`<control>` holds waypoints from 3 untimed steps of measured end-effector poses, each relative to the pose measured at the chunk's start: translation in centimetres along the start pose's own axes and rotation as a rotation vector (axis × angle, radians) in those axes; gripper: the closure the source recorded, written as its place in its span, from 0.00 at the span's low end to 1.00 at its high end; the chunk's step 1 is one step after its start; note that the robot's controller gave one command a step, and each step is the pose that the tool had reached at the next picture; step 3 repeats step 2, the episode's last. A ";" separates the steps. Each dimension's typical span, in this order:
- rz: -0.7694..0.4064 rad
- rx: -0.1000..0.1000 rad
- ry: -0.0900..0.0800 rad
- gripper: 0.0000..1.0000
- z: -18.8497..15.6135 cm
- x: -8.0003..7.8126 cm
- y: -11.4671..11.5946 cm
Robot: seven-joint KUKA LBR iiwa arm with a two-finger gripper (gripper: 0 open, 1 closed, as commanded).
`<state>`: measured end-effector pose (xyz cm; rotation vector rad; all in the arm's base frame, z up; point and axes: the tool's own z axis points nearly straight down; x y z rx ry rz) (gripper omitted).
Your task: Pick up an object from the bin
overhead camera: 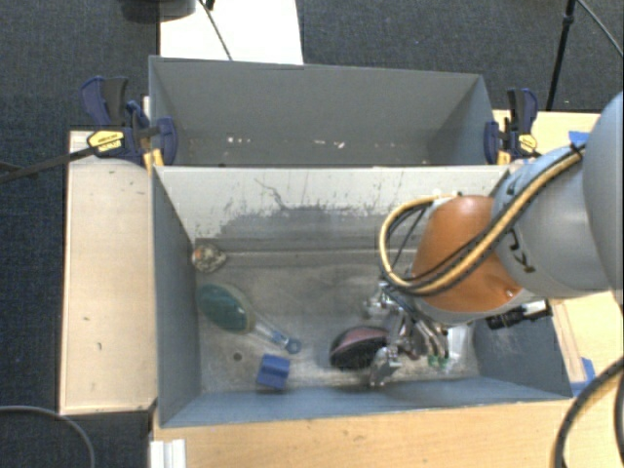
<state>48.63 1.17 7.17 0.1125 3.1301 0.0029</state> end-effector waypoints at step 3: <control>-0.124 0.002 -0.001 1.00 -18.0 -0.9 -0.3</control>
Offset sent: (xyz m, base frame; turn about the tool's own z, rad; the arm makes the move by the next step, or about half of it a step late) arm 0.0000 0.0000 0.0000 0.0000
